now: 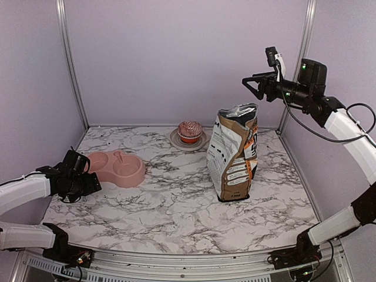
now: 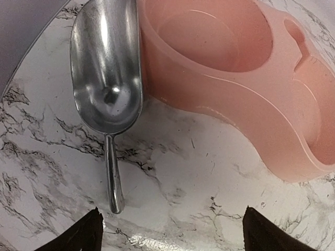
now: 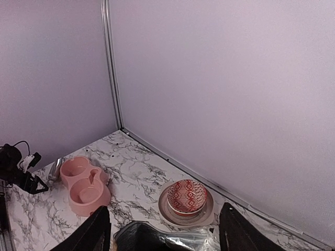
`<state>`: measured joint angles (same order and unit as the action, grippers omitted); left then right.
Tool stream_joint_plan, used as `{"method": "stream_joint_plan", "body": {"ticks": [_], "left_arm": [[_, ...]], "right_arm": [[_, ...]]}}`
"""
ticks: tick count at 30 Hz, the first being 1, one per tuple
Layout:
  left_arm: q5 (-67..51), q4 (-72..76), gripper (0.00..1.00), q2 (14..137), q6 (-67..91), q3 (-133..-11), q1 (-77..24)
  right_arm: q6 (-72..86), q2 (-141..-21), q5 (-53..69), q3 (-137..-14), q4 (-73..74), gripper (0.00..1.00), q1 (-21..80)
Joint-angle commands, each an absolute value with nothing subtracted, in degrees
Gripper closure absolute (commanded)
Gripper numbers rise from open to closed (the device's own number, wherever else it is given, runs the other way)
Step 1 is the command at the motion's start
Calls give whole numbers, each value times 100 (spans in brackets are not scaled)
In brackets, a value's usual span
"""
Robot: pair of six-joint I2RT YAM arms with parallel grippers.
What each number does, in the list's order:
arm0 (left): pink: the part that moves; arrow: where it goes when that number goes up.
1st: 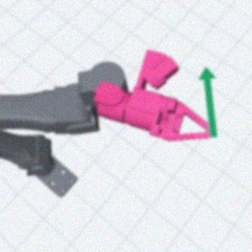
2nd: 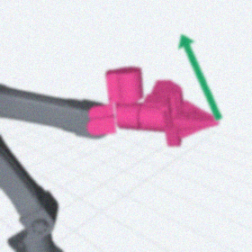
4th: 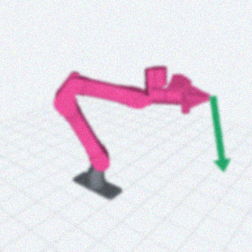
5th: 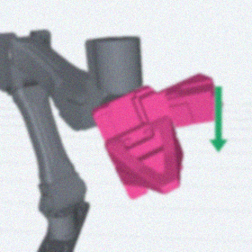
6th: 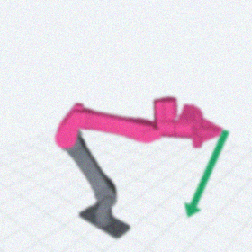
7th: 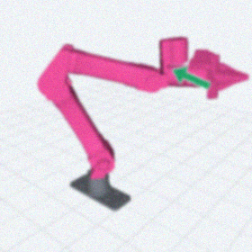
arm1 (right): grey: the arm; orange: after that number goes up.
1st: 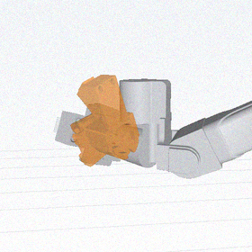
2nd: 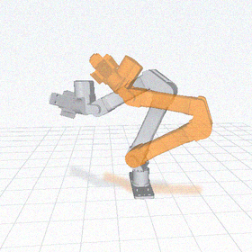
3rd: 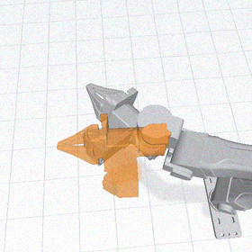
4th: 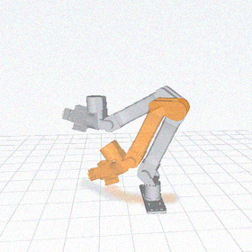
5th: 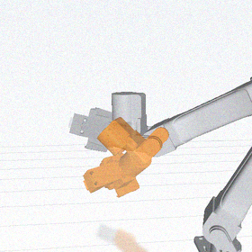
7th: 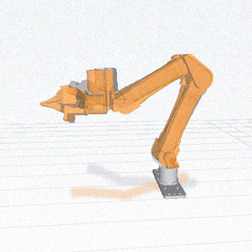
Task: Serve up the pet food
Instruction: Move the pet food bag to the center of the board.
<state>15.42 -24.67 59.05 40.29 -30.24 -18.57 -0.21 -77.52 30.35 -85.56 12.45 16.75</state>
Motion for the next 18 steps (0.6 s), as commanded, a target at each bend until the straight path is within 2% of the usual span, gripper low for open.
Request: {"method": "stream_joint_plan", "body": {"ticks": [1,18], "left_arm": [[1531,-2102,7,6199,3928,-2999,-1812],[1865,-1961,19,6707,3924,-2980,-1774]], "right_arm": [[30,-7809,3050,-8542,1084,32,1652],[0,-7925,3021,-8549,1149,32,1654]]}}
